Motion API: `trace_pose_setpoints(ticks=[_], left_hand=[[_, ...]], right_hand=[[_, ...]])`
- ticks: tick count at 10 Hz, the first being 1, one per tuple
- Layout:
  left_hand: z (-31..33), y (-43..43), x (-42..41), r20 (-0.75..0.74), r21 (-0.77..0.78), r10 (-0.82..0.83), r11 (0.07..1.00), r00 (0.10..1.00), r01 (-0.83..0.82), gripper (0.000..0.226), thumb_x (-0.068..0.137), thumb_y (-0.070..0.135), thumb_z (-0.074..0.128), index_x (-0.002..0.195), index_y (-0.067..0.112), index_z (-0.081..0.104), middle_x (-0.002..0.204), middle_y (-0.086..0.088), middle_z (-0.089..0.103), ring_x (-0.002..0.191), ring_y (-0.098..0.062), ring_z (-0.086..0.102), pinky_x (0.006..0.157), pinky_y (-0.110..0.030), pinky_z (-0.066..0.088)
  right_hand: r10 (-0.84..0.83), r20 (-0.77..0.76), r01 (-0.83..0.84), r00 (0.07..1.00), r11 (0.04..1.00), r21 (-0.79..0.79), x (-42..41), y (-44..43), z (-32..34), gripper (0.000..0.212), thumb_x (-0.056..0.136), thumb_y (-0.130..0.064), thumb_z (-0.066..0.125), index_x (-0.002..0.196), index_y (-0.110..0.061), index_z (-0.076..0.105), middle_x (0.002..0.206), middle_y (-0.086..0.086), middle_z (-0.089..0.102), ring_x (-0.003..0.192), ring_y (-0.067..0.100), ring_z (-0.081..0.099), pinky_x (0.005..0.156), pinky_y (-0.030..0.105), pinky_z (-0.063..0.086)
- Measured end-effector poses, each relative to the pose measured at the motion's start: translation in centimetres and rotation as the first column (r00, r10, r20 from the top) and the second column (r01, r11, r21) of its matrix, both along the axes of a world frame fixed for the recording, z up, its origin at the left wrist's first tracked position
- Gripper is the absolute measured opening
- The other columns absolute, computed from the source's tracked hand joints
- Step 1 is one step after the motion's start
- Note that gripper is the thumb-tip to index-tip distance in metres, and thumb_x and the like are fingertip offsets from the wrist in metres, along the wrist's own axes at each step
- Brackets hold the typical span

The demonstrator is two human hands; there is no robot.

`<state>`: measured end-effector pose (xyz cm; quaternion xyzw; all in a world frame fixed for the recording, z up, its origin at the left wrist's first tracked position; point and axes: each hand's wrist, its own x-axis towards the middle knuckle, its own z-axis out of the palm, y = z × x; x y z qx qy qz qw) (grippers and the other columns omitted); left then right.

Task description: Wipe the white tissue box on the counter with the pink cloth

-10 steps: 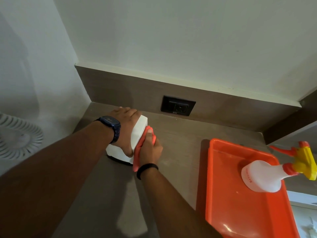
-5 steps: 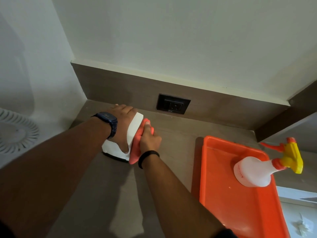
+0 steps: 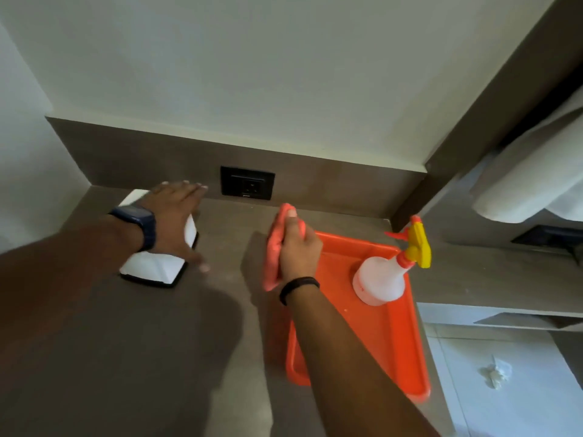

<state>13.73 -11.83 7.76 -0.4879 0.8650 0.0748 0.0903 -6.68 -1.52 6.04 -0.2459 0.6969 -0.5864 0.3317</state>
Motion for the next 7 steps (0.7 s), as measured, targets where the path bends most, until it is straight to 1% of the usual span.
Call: trace_pose_setpoints(ticks=[1,2,3,4,5,6,7], left_hand=[[-1.7,4.2,-5.8,-0.181,0.010,-0.086,0.996,0.980,0.089,0.154,0.027,0.101,0.048,0.150,0.018,0.005,0.159,-0.008,0.009,0.145,-0.024,0.005,0.118,-0.044,0.006],[-4.7,8.4,-10.8,-0.269,0.090,-0.162,0.977,0.949,0.193,0.153,0.028,0.098,0.052,0.149,0.023,-0.005,0.160,-0.005,0.000,0.145,-0.019,-0.004,0.118,-0.039,-0.003],[-7.6,10.6,-13.6,-0.241,0.078,-0.231,0.963,0.942,0.257,0.152,0.030,0.100,0.048,0.147,0.023,-0.011,0.160,-0.004,-0.006,0.145,-0.019,-0.008,0.114,-0.036,-0.010],[-9.6,11.6,-14.4,-0.173,0.055,-0.285,0.953,0.943,0.299,0.150,0.035,0.100,0.044,0.147,0.019,-0.014,0.159,-0.004,-0.013,0.143,-0.018,-0.017,0.110,-0.035,-0.018],[-10.6,11.9,-14.2,-0.132,0.066,-0.313,0.944,0.941,0.323,0.148,0.039,0.100,0.042,0.146,0.016,-0.016,0.158,-0.005,-0.020,0.142,-0.018,-0.022,0.110,-0.036,-0.020],[-11.1,12.0,-14.2,-0.133,0.061,-0.306,0.947,0.943,0.315,0.147,0.039,0.100,0.041,0.146,0.016,-0.017,0.158,-0.005,-0.020,0.143,-0.020,-0.019,0.112,-0.037,-0.016],[-10.5,11.9,-14.2,-0.135,0.076,-0.302,0.946,0.944,0.314,0.148,0.035,0.102,0.038,0.146,0.018,-0.015,0.159,-0.005,-0.016,0.143,-0.021,-0.017,0.113,-0.039,-0.014]], right_hand=[[-0.043,-0.235,0.058,0.971,0.997,0.059,-4.3,2.7,-1.1,0.034,0.098,-0.033,0.058,0.085,-0.006,0.074,0.084,0.014,0.075,0.076,0.022,0.063,0.067,0.030,0.040],[0.088,-0.432,0.005,0.898,0.978,0.210,-7.6,5.6,-3.7,0.037,0.098,-0.033,0.056,0.118,-0.006,0.071,0.119,0.017,0.072,0.114,0.034,0.063,0.094,0.035,0.047],[0.335,-0.640,-0.098,0.691,0.921,0.377,-9.0,7.5,-7.1,0.036,0.099,-0.033,0.054,0.119,-0.006,0.069,0.122,0.017,0.070,0.117,0.038,0.060,0.099,0.044,0.047],[0.507,-0.683,-0.105,0.527,0.836,0.539,-9.4,8.6,-9.9,0.042,0.099,-0.044,0.048,0.128,-0.018,0.064,0.136,0.007,0.063,0.130,0.032,0.051,0.105,0.046,0.040],[0.630,-0.658,-0.117,0.413,0.753,0.647,-9.3,9.2,-11.4,0.048,0.098,-0.052,0.041,0.139,-0.030,0.052,0.152,0.000,0.049,0.142,0.026,0.037,0.112,0.047,0.032],[0.665,-0.634,-0.105,0.395,0.718,0.688,-9.3,9.1,-11.8,0.057,0.096,-0.059,0.037,0.146,-0.034,0.041,0.159,0.000,0.039,0.149,0.026,0.026,0.117,0.052,0.022],[0.606,-0.652,-0.081,0.455,0.758,0.647,-8.8,8.8,-10.7,0.064,0.092,-0.061,0.042,0.149,-0.031,0.039,0.161,0.002,0.035,0.152,0.026,0.020,0.119,0.054,0.016]])
